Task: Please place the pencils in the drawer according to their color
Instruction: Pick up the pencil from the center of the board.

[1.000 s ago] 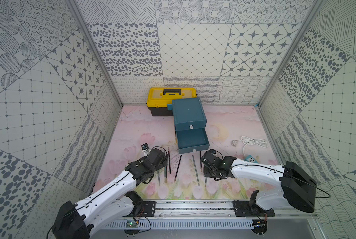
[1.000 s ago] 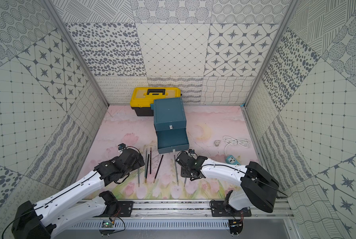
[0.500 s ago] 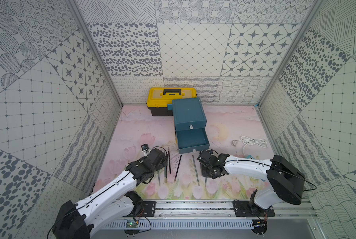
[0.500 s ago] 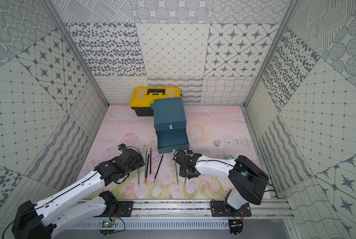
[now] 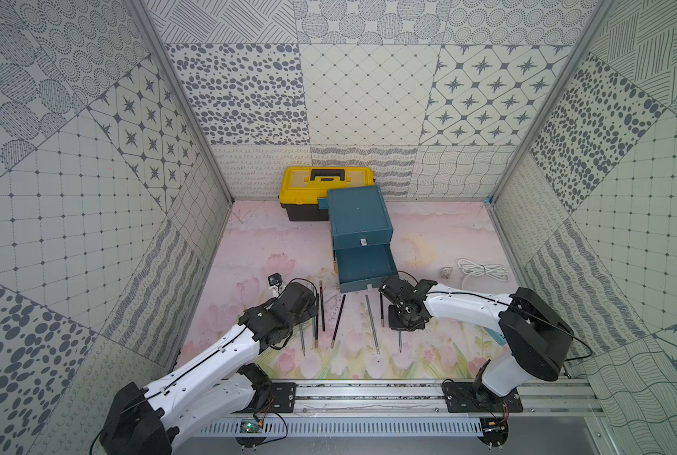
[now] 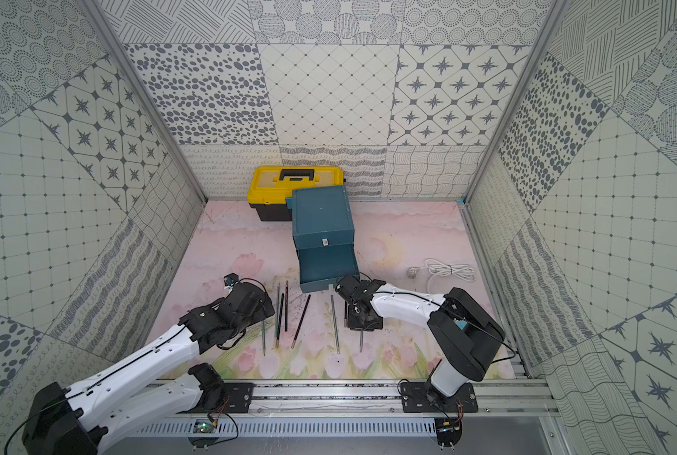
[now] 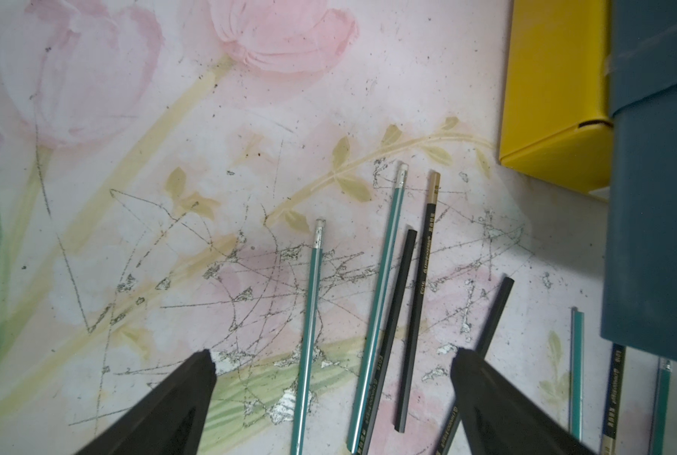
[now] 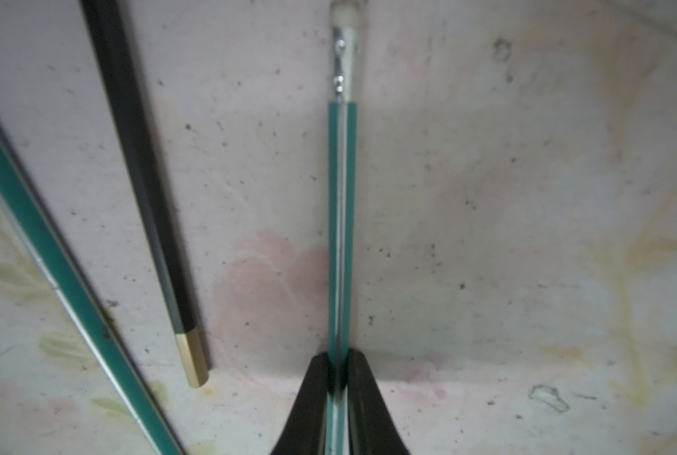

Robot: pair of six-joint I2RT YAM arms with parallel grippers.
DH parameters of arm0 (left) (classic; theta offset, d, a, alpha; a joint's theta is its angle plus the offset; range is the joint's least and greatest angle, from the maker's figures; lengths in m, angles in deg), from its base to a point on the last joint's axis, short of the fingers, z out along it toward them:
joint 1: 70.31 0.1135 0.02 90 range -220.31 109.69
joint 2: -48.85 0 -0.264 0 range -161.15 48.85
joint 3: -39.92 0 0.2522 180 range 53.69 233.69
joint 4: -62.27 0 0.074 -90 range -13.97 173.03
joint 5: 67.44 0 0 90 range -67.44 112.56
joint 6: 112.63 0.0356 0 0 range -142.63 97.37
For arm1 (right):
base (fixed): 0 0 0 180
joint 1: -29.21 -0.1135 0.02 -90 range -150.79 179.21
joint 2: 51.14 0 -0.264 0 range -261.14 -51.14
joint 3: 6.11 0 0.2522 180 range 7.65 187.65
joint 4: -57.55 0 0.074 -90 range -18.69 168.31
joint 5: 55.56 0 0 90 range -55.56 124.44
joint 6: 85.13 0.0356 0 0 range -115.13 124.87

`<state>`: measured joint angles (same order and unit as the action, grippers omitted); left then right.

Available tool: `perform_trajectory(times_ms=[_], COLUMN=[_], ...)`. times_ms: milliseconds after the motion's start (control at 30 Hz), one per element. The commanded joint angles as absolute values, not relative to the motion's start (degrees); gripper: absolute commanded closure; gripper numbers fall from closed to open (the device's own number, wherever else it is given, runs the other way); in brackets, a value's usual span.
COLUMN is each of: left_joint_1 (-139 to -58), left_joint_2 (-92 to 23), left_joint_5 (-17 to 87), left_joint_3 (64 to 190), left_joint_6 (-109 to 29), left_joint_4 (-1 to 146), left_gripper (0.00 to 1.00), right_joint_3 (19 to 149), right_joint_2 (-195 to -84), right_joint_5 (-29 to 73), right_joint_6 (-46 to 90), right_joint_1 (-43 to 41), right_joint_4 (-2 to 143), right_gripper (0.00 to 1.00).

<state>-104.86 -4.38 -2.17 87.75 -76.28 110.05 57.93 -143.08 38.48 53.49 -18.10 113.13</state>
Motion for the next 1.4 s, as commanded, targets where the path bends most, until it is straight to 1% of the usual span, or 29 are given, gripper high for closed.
perform_trajectory(times_ms=[0, 67, 133, 333, 400, 633, 867, 1367], left_joint_1=[-104.2, -103.7, -103.4, -102.6, -102.4, -102.1, -102.0, -101.9], left_joint_2=[-4.7, -4.6, -4.8, -4.8, -4.7, -4.7, -4.3, -4.7], left_joint_5=[-4.3, -4.4, -4.5, -4.4, -4.4, -3.5, -3.0, -2.8], left_joint_3=[88.5, 88.6, 88.7, 88.7, 88.7, 88.3, 88.4, 88.4], left_joint_6=[-74.5, -74.3, -74.0, -73.4, -73.3, -73.2, -73.5, -73.4], left_joint_4=[109.8, 109.6, 109.4, 109.6, 109.7, 108.6, 108.1, 107.9], left_gripper=[0.01, 0.01, 0.01, 0.01, 0.01, 0.01, 0.01, 0.01], right_joint_3=[55.3, 55.6, 56.1, 57.3, 57.3, 57.5, 58.4, 60.4], right_joint_2=[-147.6, -149.1, -150.4, -151.7, -151.0, -146.7, -138.1, -127.5], right_joint_5=[38.7, 37.8, 36.9, 35.9, 35.9, 39.2, 45.1, 49.9], right_joint_6=[51.0, 50.8, 50.7, 49.9, 49.8, 48.7, 47.3, 43.5], right_joint_1=[-16.9, -16.8, -16.8, -16.6, -16.5, -16.1, -15.8, -13.0], right_joint_4=[120.1, 120.2, 120.2, 120.2, 120.2, 121.8, 125.2, 129.0], right_gripper=[0.78, 0.74, 0.76, 0.91, 1.0, 1.0, 1.0, 1.0])
